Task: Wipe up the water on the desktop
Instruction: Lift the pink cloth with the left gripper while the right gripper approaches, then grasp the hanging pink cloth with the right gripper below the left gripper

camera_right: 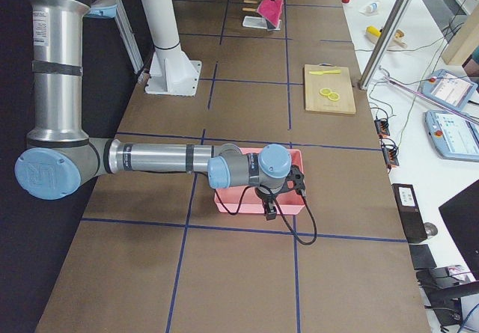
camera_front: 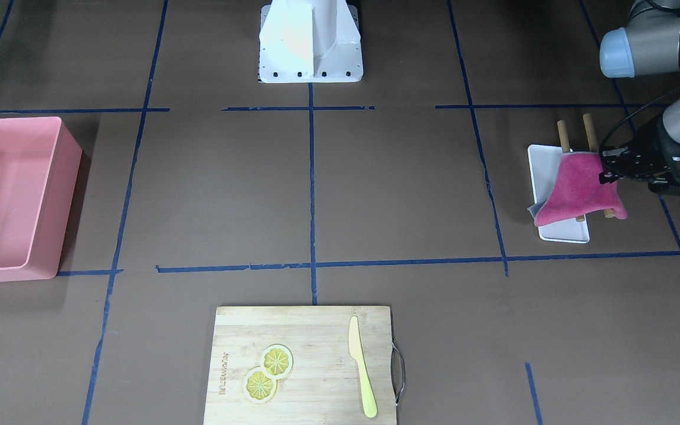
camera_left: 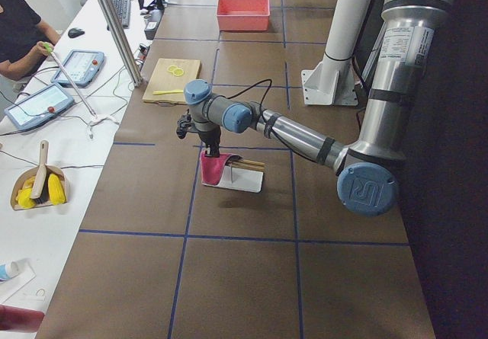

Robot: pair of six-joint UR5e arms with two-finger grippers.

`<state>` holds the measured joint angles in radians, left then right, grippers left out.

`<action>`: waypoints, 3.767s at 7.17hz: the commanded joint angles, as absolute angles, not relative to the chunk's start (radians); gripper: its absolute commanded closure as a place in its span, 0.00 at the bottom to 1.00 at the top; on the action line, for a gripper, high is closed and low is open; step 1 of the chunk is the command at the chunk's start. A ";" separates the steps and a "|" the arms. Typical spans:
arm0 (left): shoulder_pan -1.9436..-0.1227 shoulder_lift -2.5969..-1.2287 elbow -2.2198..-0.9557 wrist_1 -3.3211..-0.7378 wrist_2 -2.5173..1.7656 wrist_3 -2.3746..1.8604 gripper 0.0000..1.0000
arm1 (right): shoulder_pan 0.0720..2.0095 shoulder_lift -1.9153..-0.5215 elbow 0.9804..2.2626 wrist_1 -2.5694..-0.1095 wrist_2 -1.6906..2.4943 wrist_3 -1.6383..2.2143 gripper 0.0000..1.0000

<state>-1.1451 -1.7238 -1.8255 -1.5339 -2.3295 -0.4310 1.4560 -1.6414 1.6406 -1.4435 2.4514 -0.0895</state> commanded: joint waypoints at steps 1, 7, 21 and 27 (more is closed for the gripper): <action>-1.147 -1.738 -1.944 -1.493 -2.335 -0.565 1.00 | 1.447 -1.638 1.647 -1.442 2.477 -0.086 0.00; -0.812 -2.196 -1.861 -1.499 -2.254 -1.432 1.00 | 1.094 -1.593 1.759 -0.784 2.360 0.744 0.00; -0.566 -2.534 -1.571 -1.672 -2.002 -1.893 1.00 | 0.293 -1.264 2.023 -1.052 1.253 0.899 0.05; -0.537 -2.525 -1.623 -1.671 -2.005 -1.927 1.00 | 0.256 -1.272 2.013 -1.054 1.174 0.876 0.43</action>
<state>-0.5379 -2.5260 -1.6169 -1.6708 -2.0038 -1.9244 0.2606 -1.2653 2.0134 -1.0538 1.1883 0.8775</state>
